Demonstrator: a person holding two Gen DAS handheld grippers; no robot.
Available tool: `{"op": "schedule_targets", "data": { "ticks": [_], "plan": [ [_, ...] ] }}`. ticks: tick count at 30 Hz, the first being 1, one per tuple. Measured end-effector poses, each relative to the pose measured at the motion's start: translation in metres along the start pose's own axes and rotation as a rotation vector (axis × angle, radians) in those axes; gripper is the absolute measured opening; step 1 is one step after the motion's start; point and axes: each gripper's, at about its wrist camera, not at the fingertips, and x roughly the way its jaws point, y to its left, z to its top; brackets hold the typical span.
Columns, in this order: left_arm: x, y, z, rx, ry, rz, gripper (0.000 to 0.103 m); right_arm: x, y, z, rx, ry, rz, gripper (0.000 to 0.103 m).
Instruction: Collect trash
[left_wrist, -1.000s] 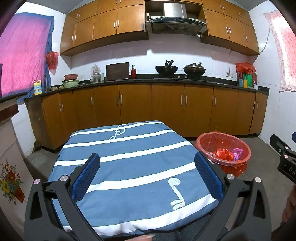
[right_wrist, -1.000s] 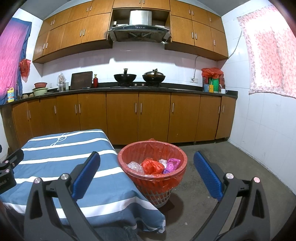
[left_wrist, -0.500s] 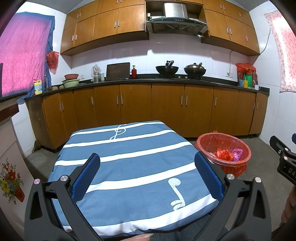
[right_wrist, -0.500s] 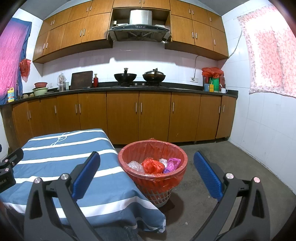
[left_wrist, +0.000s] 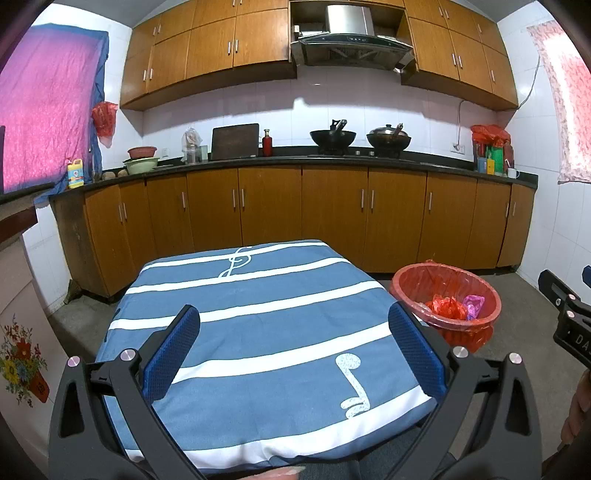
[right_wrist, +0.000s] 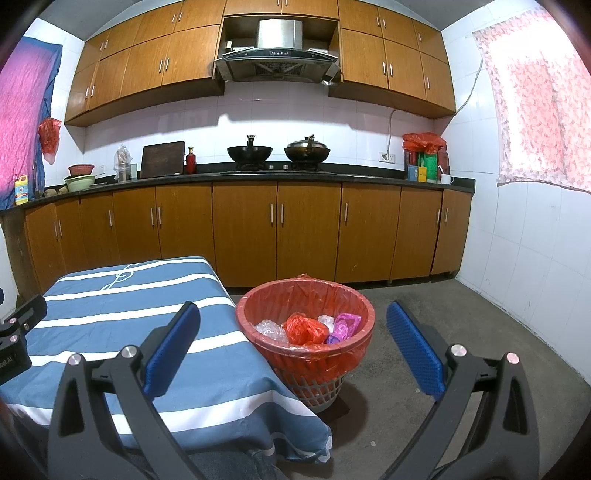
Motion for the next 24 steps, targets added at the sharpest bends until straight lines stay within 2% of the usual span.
{"op": "schedule_targets", "data": {
  "ticks": [24],
  "plan": [
    [-0.0002,0.0008,-0.0006,-0.006,0.006,-0.001,0.101,-0.0004,-0.0001,-0.0005,0.003,0.002,0.000,0.099]
  ]
}}
